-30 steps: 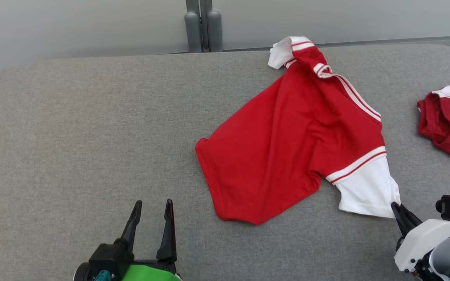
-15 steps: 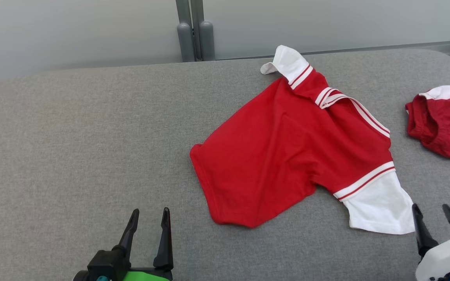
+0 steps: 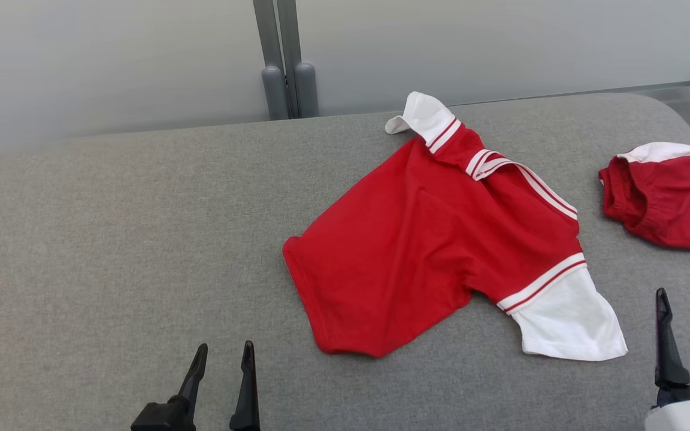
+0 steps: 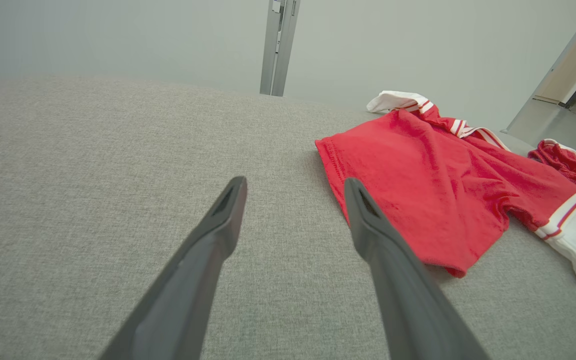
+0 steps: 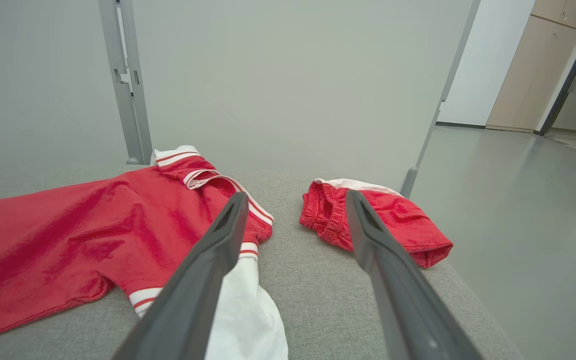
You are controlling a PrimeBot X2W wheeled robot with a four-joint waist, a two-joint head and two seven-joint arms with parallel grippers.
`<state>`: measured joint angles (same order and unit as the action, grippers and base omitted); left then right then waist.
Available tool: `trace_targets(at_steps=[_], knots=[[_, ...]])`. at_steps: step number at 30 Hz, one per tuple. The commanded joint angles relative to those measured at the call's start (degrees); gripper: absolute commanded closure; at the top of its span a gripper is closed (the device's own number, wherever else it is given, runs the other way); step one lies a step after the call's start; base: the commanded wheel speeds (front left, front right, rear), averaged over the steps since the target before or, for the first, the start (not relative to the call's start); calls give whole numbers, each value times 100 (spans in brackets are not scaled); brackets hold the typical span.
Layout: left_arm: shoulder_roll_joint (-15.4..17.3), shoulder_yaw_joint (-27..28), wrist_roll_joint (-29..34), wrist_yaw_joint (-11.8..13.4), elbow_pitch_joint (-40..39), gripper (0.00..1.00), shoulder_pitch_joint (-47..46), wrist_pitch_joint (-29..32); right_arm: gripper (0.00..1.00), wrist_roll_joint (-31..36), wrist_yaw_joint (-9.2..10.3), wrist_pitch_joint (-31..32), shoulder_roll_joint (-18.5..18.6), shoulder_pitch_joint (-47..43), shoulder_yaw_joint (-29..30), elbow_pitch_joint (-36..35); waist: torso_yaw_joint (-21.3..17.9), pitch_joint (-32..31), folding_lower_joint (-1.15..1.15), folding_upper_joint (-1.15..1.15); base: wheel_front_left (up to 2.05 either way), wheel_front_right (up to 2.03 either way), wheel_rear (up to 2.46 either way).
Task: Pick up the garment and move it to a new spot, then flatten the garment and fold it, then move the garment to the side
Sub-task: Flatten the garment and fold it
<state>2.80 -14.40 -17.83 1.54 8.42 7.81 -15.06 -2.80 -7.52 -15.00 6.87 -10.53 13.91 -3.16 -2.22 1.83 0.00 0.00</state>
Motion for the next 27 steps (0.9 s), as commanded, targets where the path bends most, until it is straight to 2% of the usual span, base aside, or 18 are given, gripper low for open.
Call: trace_targets(at_steps=[1,11,14,21,27], knots=[[21,37,30,-15,14,0,70,-14,0,56,7,-18,-40,-122,-12,-3,-19,-11,0,0,0,0,0],[21,-156,18,-165,376,0,-178,-15,0,-29,7,-21,-129,94,-147,-59,-79,165,0,0,0,0,0],[21,-382,72,-289,843,0,-345,-9,0,-72,7,-21,-99,187,-171,-92,-120,271,0,0,0,0,0],[22,-1114,-229,-596,2080,0,-1092,-6,0,-160,7,-19,-29,341,-207,-121,-306,491,0,0,0,0,0],[24,-1485,-483,-651,2573,0,-1681,-7,0,-177,7,-18,0,433,-220,-127,-493,674,0,0,0,0,0]])
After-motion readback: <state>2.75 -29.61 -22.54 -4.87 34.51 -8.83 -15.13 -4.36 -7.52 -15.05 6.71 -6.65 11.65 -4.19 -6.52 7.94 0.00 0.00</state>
